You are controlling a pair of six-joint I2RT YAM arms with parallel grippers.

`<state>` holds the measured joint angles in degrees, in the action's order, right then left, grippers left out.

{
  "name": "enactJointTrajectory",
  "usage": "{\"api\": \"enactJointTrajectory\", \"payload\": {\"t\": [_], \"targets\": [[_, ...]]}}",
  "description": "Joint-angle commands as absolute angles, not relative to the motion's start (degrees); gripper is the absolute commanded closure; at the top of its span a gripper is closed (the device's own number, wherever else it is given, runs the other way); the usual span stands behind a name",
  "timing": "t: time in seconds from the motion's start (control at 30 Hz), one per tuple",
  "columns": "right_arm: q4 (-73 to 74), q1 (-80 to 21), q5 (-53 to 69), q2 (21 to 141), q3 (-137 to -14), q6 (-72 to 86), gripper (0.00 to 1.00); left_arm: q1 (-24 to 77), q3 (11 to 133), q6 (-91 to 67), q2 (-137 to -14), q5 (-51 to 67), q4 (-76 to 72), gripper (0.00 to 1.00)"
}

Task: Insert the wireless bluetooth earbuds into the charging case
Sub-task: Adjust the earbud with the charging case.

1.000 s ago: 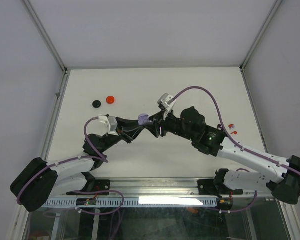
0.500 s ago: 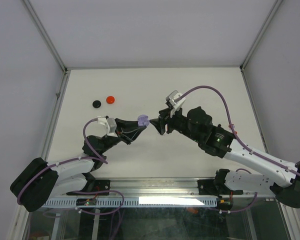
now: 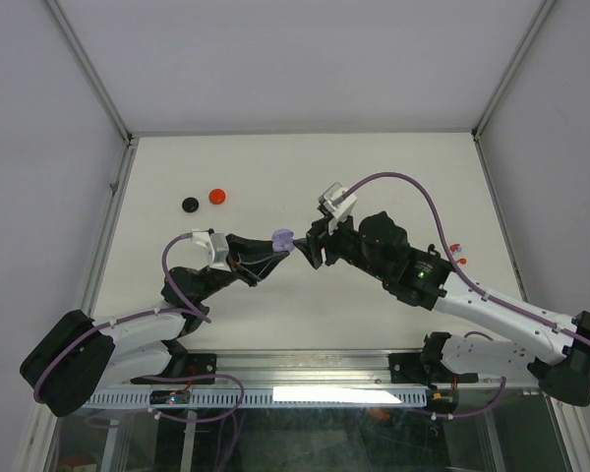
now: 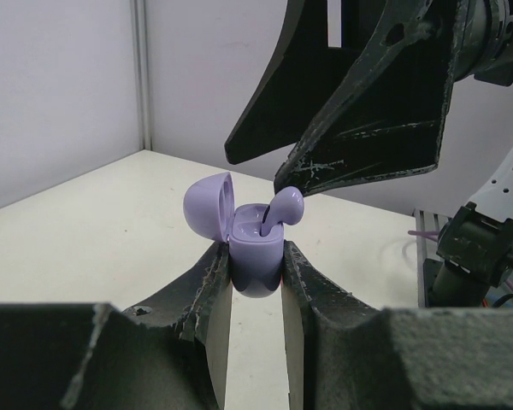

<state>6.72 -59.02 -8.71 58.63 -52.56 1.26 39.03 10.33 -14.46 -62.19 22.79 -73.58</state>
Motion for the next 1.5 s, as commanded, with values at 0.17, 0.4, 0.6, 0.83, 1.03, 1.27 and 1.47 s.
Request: {"api": "enactJointTrajectory", "payload": {"t": [0.17,0.4,0.6,0.83,1.03,1.27,1.47], "targets": [[3.2,-59.2,-2.6,58.0,-52.7,0.0,0.39,39.3,11.4,-15.2,-61.7,23.6,-77.8,1.00],[2.0,-59.2,-0.5,58.5,-52.9,0.7,0.39,39.4,11.5,-15.3,-61.9,23.9,-77.6,1.00],[0.9,-59.2,0.0,59.7,-53.4,2.0,0.37,39.4,11.6,-15.2,-62.0,24.2,-76.8,1.00],[0.2,-59.2,-0.4,61.2,-54.0,3.9,0.34,39.4,11.8,-15.2,-62.1,24.3,-76.8,1.00],[-0.5,-59.2,-1.7,61.5,-54.5,6.2,0.32,39.5,11.8,-14.8,-62.0,24.3,-76.2,1.00],[1.2,-59.2,-4.1,59.9,-54.4,6.0,0.26,39.5,10.4,-13.8,-60.9,21.8,-76.0,1.00],[11.3,-58.6,-11.1,58.6,-56.4,4.8,0.22,39.4,7.6,-11.4,-58.0,17.2,-72.5,1.00]]}}
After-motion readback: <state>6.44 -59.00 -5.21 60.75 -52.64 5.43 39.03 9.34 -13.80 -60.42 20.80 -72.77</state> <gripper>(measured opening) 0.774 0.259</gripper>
